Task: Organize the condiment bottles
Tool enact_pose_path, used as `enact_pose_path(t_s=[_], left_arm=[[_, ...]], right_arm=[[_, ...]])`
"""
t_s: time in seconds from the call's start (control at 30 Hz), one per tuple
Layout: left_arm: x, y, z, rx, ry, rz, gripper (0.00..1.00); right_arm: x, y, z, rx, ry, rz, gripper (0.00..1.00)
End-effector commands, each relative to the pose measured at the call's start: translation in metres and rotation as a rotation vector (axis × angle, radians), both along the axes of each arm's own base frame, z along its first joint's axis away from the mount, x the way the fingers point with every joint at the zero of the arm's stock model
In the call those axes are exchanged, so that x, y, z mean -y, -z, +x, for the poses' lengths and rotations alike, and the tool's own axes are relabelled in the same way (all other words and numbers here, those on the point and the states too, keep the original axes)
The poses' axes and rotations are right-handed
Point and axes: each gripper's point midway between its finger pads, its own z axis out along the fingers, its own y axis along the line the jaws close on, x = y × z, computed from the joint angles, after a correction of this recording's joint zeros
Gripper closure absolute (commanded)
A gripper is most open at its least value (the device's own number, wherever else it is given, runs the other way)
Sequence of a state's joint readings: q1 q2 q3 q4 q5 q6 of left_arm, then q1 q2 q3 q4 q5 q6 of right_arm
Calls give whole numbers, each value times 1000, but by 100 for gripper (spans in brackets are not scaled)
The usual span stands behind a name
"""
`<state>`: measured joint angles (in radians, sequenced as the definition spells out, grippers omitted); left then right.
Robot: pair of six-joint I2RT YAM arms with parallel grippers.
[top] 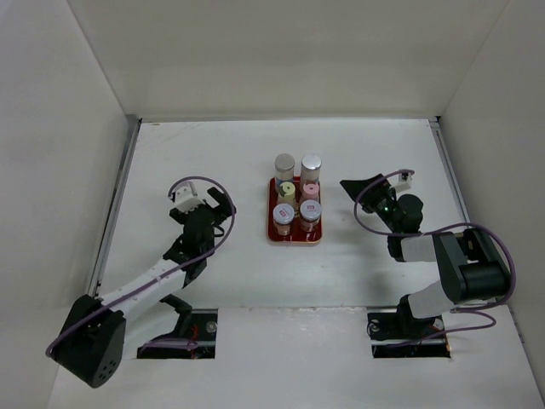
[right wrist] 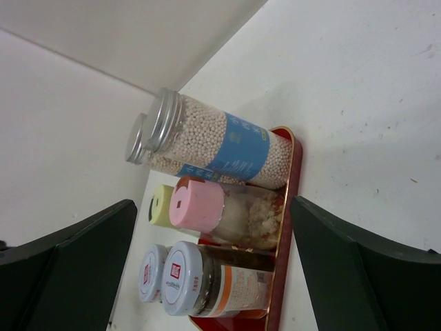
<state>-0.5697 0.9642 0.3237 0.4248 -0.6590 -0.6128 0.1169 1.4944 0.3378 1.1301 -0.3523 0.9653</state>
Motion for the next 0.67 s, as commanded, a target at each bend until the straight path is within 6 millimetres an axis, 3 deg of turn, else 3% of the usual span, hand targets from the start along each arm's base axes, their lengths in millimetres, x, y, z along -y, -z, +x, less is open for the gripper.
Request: enact_pose_path(t_s=[0.0, 0.5, 0.63], left_arm=[[-5, 19, 6, -85, 10, -113, 0], [25, 25, 10, -159, 89, -89, 0], [22, 29, 10, -179, 77, -72, 0]], right_arm=[[4, -23, 4, 86, -1, 13, 0], [5, -19, 7, 70, -6, 18, 0], [5, -17, 7, 62, -9, 21, 0]])
